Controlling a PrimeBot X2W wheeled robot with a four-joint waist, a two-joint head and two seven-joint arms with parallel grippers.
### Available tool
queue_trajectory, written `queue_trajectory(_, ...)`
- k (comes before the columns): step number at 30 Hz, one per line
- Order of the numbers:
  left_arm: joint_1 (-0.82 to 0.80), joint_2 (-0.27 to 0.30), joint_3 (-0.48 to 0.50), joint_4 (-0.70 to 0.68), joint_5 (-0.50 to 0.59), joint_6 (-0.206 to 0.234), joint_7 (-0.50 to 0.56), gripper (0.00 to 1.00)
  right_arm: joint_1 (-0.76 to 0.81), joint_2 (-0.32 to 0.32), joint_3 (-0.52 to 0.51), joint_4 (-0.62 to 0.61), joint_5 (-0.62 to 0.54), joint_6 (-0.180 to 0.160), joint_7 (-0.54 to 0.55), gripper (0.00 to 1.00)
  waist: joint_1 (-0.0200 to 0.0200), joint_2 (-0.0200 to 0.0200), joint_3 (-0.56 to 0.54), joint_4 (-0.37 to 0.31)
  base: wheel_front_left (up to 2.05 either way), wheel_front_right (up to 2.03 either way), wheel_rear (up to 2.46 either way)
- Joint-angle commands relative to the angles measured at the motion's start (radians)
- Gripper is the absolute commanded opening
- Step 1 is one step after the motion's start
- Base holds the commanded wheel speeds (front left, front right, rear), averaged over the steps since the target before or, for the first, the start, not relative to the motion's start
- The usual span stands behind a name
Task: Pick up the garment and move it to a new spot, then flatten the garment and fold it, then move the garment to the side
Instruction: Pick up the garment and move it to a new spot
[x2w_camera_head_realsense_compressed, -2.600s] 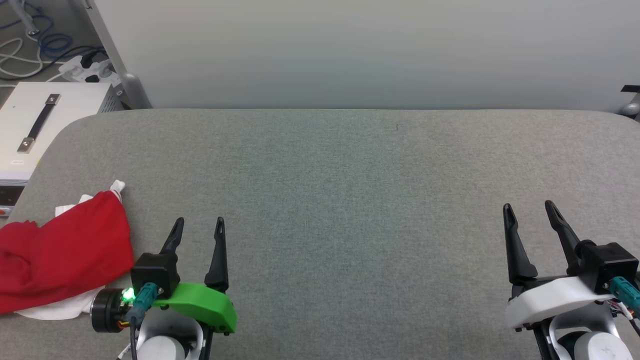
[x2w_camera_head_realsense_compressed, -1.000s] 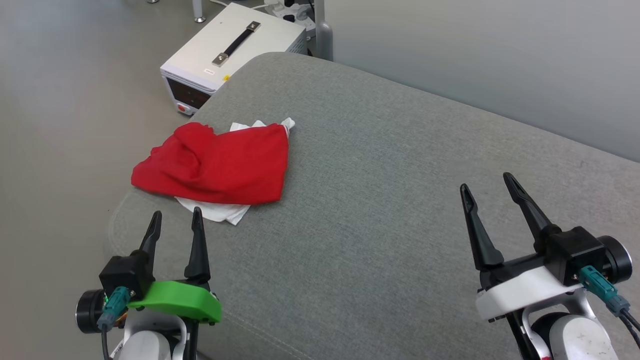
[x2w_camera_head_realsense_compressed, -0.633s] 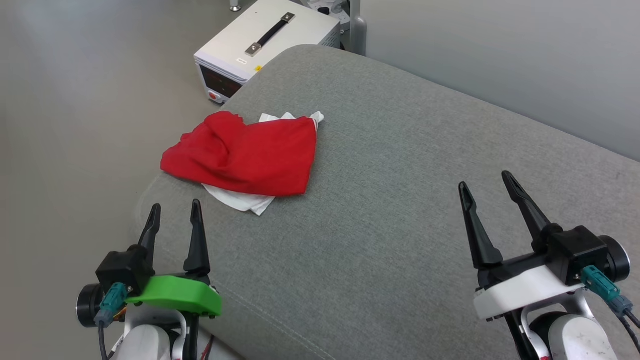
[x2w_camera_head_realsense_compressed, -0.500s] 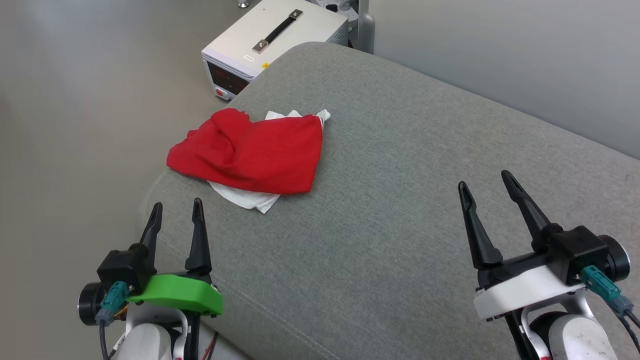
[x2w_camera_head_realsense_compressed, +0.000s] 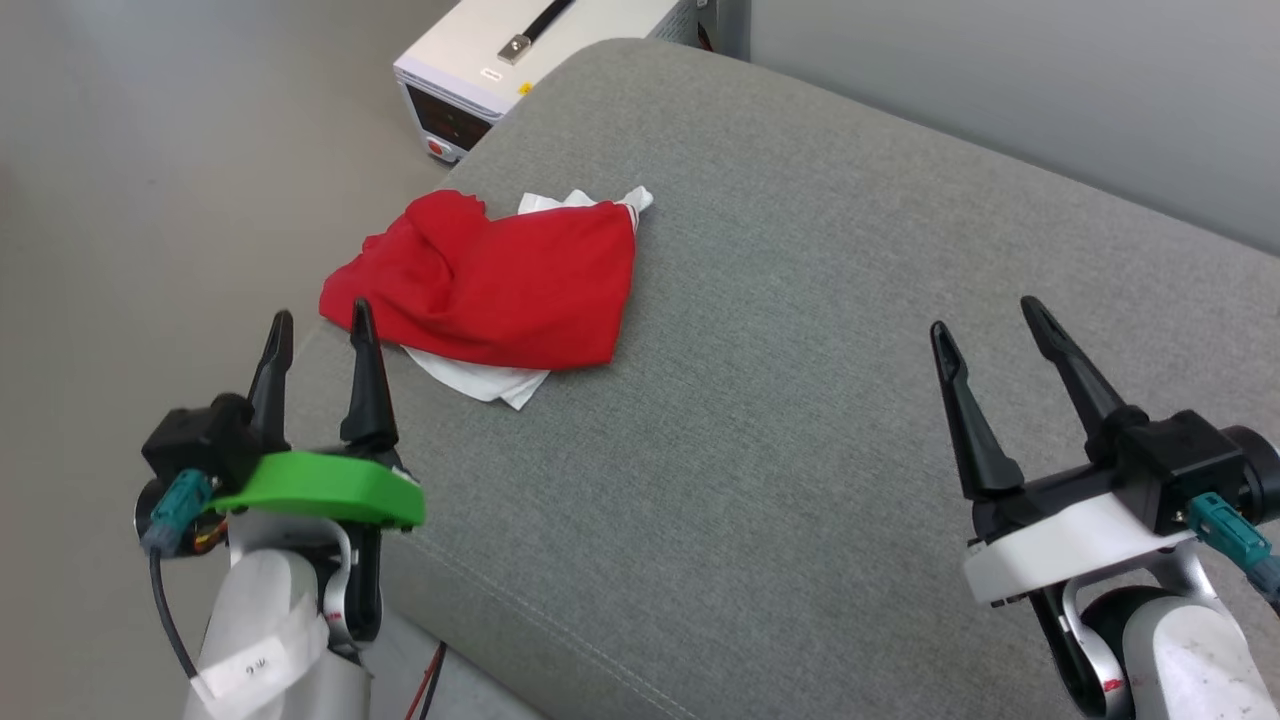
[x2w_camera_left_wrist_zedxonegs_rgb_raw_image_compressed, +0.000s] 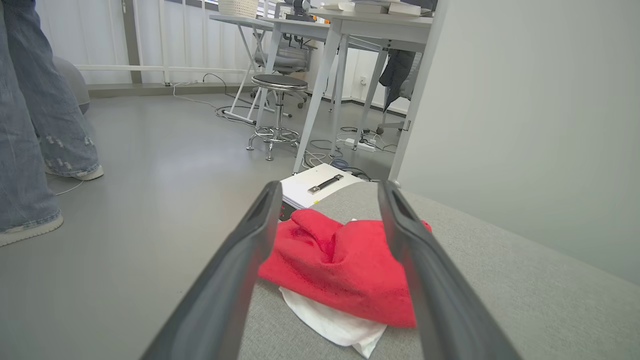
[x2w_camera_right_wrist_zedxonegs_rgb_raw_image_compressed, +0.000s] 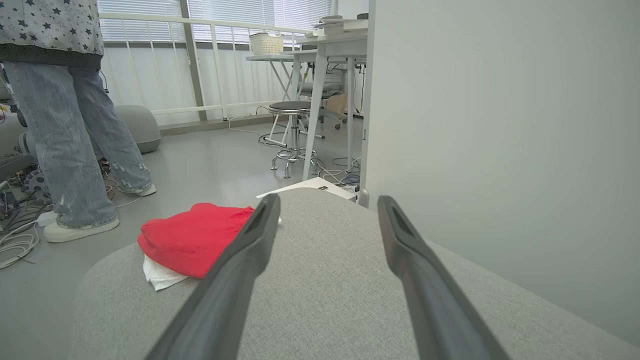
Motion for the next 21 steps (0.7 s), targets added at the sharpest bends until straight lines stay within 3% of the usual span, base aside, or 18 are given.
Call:
queue_trajectory(1,-0.045,-0.003,0.003,0.024,-0.007,-0.009,-0.006,1.0,-0.021,-0.011,0.001,-0.013,-0.004,-0.002,0.01,1.0,0.0,0.0,0.061,-0.041,0.0,0.0,0.0)
queue_trajectory(5,-0.16,0.021,0.003,0.138,-0.046,-0.025,0.021,1.0,-0.047,-0.038,-0.002,-0.04,-0.003,-0.002,0.035,1.0,0.0,0.0,0.126,-0.079,0.0,0.0,0.0)
queue_trajectory(21,-0.562,0.222,-0.007,0.495,-0.247,-0.045,0.433,1.0,-0.175,-0.124,-0.001,-0.116,0.013,-0.002,0.079,1.0,0.0,0.0,0.386,-0.222,0.0,0.0,0.0)
